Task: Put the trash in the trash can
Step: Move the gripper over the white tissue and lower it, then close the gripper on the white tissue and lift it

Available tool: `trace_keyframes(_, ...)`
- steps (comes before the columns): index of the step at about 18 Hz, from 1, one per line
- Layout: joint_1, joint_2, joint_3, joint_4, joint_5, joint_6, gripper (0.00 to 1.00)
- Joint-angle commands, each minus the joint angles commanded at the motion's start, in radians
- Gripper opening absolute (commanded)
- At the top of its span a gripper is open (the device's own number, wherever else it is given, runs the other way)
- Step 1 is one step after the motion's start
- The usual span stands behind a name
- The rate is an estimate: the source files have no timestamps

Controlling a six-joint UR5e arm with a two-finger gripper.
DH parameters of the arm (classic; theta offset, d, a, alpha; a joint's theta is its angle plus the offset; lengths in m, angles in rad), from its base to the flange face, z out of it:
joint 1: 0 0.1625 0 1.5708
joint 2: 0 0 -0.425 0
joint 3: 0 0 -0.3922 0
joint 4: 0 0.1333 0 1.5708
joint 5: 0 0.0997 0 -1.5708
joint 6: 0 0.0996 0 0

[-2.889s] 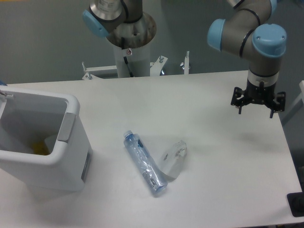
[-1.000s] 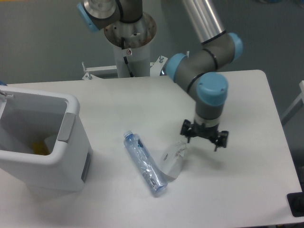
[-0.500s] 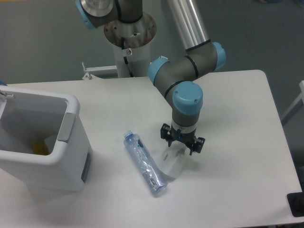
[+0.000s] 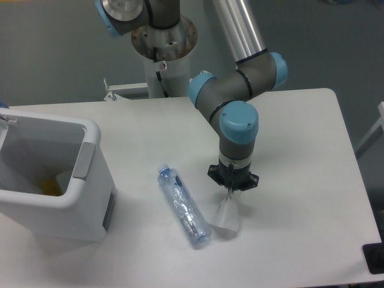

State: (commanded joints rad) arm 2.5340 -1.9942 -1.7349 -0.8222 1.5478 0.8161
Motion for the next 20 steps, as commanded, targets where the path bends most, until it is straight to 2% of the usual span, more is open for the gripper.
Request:
trace_keyframes(4, 0.031, 0.015, 0.026, 0.002, -0.012, -0.015, 0.05)
trace_keyframes(9, 0.054, 0.02, 0.08, 0.0, -0.155, -0.126, 0.05)
trace_keyframes(15, 0.063, 0.104, 0.08, 0.0, -0.267, -0.192, 0.05)
trace_keyframes(20, 0.043, 0.164, 0.08, 0.0, -0.301, -0.241, 0.06)
